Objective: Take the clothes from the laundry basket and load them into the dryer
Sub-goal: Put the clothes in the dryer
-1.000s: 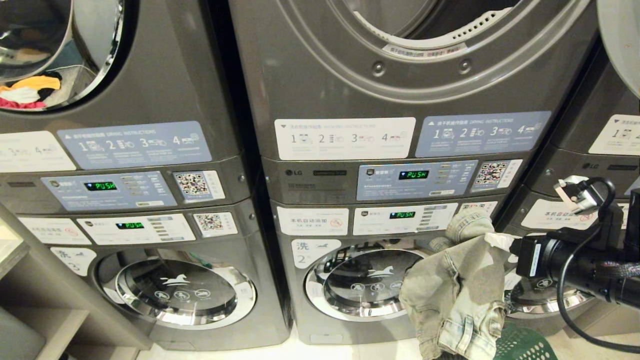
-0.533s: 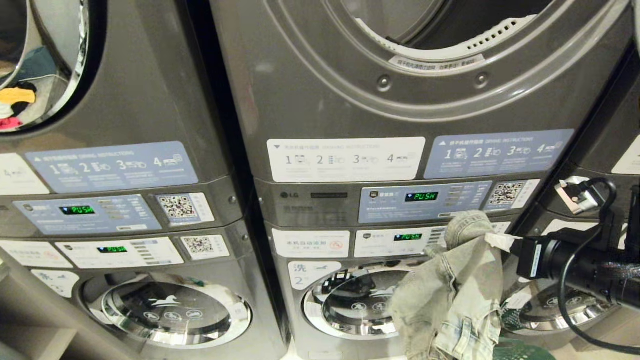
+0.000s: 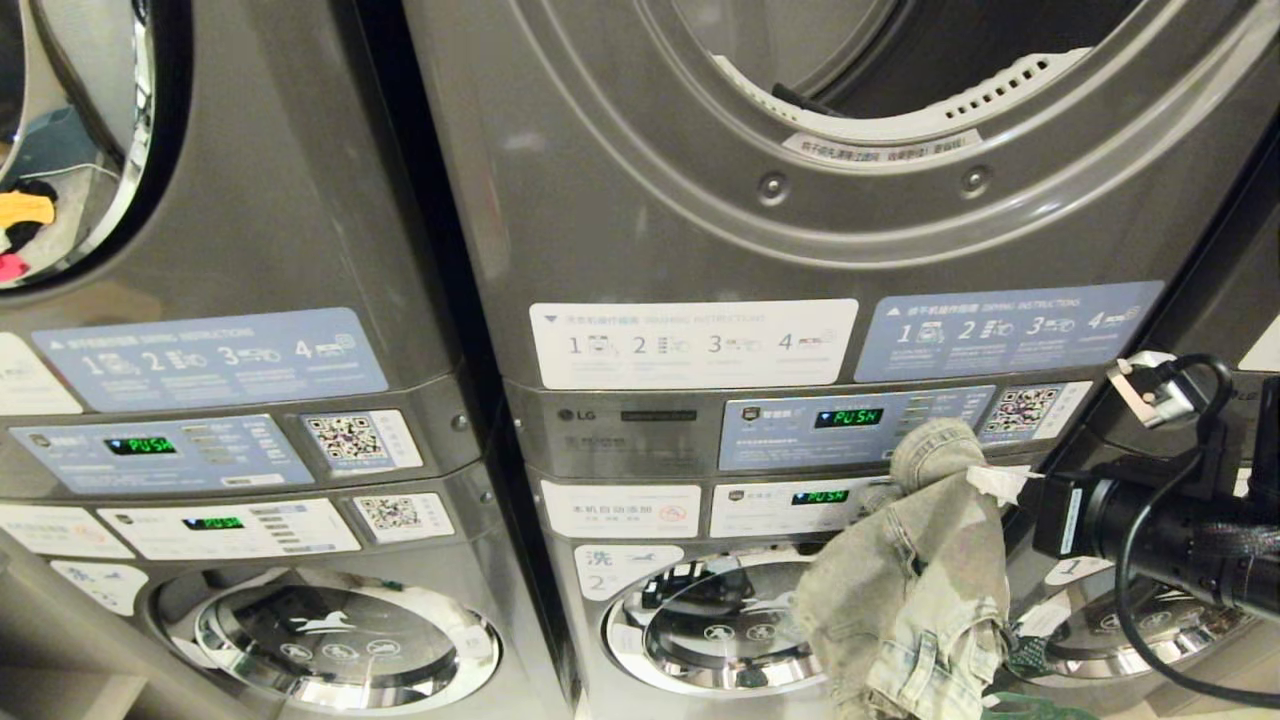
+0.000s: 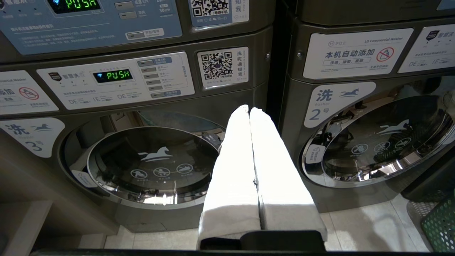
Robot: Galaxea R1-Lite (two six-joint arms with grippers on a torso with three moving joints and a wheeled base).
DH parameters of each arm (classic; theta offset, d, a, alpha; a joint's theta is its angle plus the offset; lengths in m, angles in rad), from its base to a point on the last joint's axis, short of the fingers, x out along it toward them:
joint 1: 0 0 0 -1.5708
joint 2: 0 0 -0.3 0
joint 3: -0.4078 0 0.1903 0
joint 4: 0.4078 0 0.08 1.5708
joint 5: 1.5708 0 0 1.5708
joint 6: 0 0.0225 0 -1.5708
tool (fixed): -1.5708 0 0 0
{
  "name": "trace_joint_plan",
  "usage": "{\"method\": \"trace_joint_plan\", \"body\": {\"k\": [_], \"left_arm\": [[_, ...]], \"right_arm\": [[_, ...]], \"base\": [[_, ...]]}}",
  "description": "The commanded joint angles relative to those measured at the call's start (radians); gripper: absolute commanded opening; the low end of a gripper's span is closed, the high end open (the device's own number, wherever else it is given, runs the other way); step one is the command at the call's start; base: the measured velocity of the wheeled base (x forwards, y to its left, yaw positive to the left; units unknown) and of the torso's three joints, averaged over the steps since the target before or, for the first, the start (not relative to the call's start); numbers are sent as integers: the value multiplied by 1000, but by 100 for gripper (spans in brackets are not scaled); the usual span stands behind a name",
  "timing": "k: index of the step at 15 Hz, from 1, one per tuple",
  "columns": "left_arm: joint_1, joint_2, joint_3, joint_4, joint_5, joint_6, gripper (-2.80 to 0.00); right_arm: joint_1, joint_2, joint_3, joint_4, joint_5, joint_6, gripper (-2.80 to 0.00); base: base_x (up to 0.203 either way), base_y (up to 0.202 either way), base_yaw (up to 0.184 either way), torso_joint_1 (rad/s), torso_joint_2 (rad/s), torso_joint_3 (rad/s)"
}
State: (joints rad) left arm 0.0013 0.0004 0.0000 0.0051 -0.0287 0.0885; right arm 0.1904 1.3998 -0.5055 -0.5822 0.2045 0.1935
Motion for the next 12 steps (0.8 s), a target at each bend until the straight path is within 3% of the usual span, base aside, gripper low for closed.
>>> {"method": "trace_joint_plan", "body": {"k": [1, 12], "left_arm": [[0, 0, 0, -1, 0, 0, -280], [0, 0, 0, -1, -1, 2, -280]], "right_arm": [[1, 2, -2, -4, 1, 1, -280], [1, -30, -39, -5, 22, -4, -280]], "base": [[0, 0, 0, 52, -95, -43], [0, 0, 0, 61, -121, -56]]}}
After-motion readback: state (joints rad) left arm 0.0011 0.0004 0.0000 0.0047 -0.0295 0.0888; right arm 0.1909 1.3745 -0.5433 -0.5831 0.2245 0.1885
